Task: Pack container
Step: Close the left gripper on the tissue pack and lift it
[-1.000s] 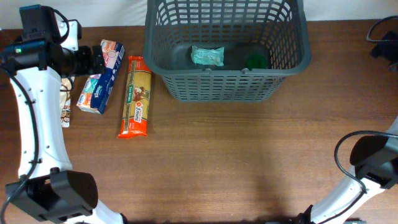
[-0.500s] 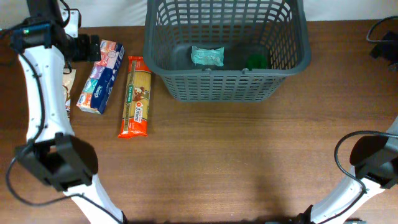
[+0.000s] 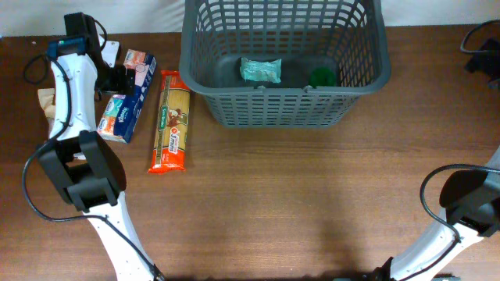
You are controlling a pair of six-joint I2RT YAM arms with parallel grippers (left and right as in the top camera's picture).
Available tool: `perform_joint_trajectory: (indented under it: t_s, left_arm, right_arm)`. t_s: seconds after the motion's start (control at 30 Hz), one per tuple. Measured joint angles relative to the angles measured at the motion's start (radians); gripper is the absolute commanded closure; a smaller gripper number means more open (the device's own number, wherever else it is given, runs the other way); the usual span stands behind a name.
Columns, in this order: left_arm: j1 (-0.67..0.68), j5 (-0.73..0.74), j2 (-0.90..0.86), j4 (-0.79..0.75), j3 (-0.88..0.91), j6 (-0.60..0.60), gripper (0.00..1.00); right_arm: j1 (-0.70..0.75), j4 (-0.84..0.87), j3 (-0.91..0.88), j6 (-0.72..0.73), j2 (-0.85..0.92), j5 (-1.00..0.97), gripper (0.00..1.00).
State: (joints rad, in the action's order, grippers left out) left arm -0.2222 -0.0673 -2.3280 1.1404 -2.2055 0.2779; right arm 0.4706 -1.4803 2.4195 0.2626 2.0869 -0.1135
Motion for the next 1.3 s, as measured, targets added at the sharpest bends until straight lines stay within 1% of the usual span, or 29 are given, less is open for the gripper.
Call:
perform_joint_trajectory:
  t_s: [0.03,0.33,0.4,0.53,0.73,0.83,1.07,1.3]
  left_arm:
    - [-0.001,-0.013,-0.004,0.013,0.0,-0.001,0.0]
    - [-0.001,-0.086,-0.006,0.095,-0.003,-0.053,0.01]
    - [0.0,-0.093,-0.006,0.085,-0.003,-0.062,0.01]
    - [0.014,-0.098,-0.006,0.015,-0.006,-0.064,0.01]
    - [0.071,-0.093,-0.022,-0.034,-0.017,-0.044,0.01]
    - [0.067,-0.08,-0.054,-0.044,-0.019,-0.033,0.01]
    - [-0.027,0.042,-0.168,-0.008,-0.019,-0.03,0.01]
    - [-0.033,0.087,-0.174,0.018,-0.02,-0.008,0.01]
  right_arm:
    - [0.0,0.0,0.0,0.0,0.0,0.0,0.01]
    - [0.0,0.0,0.0,0.0,0.0,0.0,0.01]
    - [0.0,0.0,0.0,0.0,0.0,0.0,0.01]
    - [0.0,0.0,0.0,0.0,0.0,0.0,0.01]
    - [0.0,0.0,0.0,0.0,0.0,0.0,0.01]
    - [0.0,0.0,0.0,0.0,0.0,0.0,0.01]
    - [0.0,0.0,0.0,0.0,0.0,0.0,0.01]
    - [0.0,0.0,0.0,0.0,0.0,0.0,0.01]
